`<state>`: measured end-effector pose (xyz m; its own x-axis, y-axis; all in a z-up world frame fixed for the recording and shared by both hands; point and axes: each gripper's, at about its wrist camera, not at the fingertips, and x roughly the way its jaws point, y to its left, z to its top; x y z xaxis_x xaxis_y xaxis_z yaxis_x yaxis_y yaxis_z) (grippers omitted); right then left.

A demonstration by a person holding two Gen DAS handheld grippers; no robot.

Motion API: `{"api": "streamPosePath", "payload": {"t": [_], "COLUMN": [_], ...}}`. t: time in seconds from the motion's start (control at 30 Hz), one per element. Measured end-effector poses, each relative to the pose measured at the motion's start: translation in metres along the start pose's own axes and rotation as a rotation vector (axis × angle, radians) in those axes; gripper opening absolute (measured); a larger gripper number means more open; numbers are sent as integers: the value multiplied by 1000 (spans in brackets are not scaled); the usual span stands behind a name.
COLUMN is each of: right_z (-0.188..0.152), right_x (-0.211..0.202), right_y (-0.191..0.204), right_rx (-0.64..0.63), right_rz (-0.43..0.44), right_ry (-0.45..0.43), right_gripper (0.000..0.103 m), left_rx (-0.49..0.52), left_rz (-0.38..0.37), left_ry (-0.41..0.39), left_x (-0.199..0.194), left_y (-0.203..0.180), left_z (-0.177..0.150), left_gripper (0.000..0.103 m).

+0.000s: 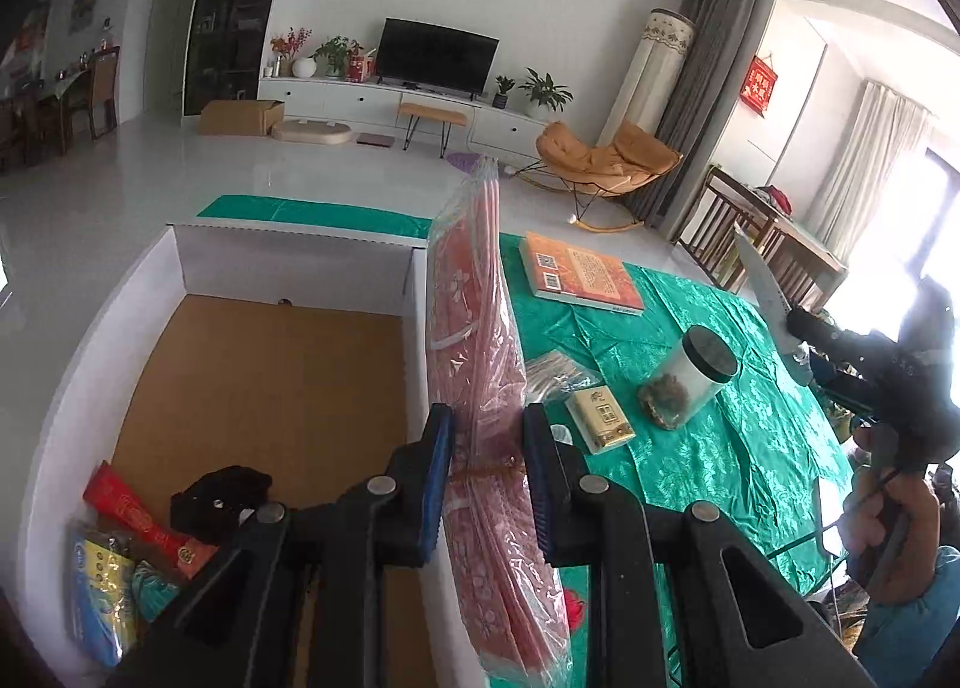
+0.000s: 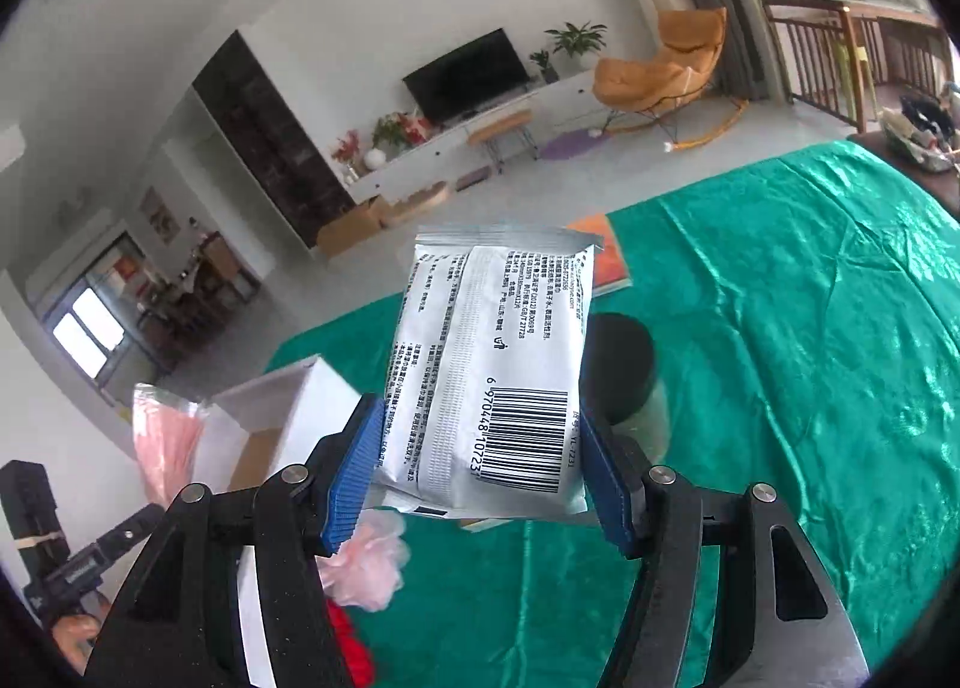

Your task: Organize soft objects

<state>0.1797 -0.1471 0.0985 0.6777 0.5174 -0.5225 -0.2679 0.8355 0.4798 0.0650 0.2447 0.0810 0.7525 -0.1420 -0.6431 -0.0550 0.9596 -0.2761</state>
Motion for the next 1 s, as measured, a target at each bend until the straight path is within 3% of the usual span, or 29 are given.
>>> {"api": "streamPosePath", "payload": {"t": [0.23, 0.3, 0.33, 0.37, 0.43, 0.57, 0.73, 0.87, 1.0], "right_z": [-51, -75, -87, -97, -111, -115, -118, -142, -159], "right_x": [38, 58, 68, 79, 89, 76, 61, 58, 47], "right_y": [181, 217, 233, 243, 251, 217, 109, 12, -64], "right_rx": [-118, -151, -179, -207, -253, -341, -288, -207, -92], "right_rz": [348, 397, 409, 413, 391, 240, -41, -293, -457], "right_ry": [163, 223, 262, 307, 352, 244, 149, 157, 199], "right_gripper": [66, 69, 73, 75, 75, 75, 78, 78, 78], "left_rx": [-113, -112, -116, -125, -131, -106, -8, 138, 237], "left_rz": [245, 327, 353, 365, 359, 283, 71, -93, -177], "left_ry": [8, 25, 32, 27, 7, -25, -30, 61, 171], "left_x": [-50, -53, -52, -52, -52, -42, -13, 28, 85], "left_y": [99, 114, 119, 123, 122, 95, 12, -80, -153], "left_z": [-44, -59, -64, -68, -75, -74, -68, -80, -106], "left_gripper": [28, 59, 92, 103, 103, 103, 103, 103, 103]}}
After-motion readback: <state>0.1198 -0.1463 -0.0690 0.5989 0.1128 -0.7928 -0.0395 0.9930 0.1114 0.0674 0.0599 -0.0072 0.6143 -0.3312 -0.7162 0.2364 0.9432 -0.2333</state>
